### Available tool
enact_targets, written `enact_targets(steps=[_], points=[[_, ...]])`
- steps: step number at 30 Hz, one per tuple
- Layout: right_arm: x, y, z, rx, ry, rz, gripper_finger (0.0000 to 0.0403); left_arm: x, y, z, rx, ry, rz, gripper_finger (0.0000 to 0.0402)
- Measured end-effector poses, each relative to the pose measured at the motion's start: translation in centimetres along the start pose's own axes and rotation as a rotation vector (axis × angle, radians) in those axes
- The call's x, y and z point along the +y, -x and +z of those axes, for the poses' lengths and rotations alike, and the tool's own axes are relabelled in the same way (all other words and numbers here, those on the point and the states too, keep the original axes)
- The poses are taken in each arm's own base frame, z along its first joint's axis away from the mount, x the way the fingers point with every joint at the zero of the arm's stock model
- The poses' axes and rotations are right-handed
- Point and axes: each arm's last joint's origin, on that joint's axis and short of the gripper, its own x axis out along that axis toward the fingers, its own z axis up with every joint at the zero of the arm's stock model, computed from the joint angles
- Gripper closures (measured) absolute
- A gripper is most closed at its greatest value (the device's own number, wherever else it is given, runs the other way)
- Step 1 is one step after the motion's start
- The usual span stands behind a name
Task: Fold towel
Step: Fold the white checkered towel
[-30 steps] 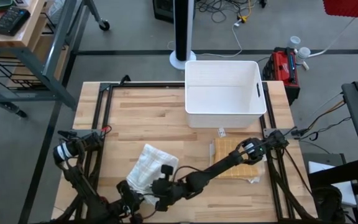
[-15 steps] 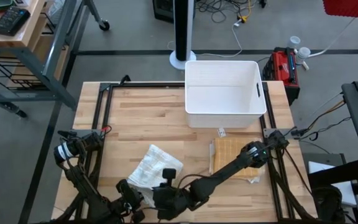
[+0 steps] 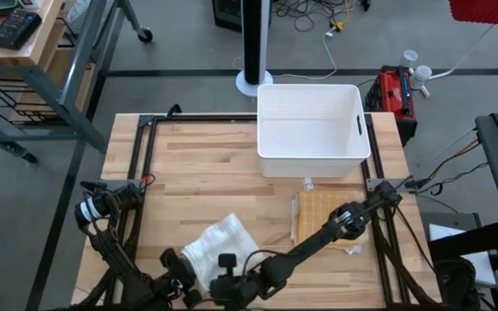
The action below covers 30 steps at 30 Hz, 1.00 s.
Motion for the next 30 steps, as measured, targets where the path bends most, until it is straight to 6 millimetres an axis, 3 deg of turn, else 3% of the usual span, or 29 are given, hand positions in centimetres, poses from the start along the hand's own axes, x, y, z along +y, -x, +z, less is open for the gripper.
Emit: enact_targets(steps=[4,8,15,20,24,27,30], points=[[-0.3,-1.7,-1.3,0.033,-0.039,0.020,0.0401,0.2,0.1,0.0,-0.013,0.028,0.011,0.0327],[-0.9,-2.8,-2.1,0.057,-0.094,0.009,0.0373,0.2,0.5,0.3,0.015,0.035,0.007,0.0327],[-1.8,-3.0,-1.5,0.050,-0.149,0.006,0.0283,0.7,3.2,0.9,0.272,0.038,-0.026,0.0327],[-1.2,-1.8,0.3,0.019,-0.133,0.097,0.0238,1.1,5.6,0.9,0.381,0.079,-0.073,0.0327],[-1.1,-0.4,1.3,0.015,-0.126,0.038,0.0229,0.8,7.1,1.6,0.203,0.134,-0.212,0.0327],[-1.5,1.1,1.0,0.050,-0.109,-0.181,0.0239,0.2,7.1,2.1,-0.037,0.142,-0.291,0.0327],[-2.2,2.2,0.0,0.090,-0.098,-0.414,0.0261,-0.4,5.8,2.9,-0.124,0.115,-0.272,0.0327]])
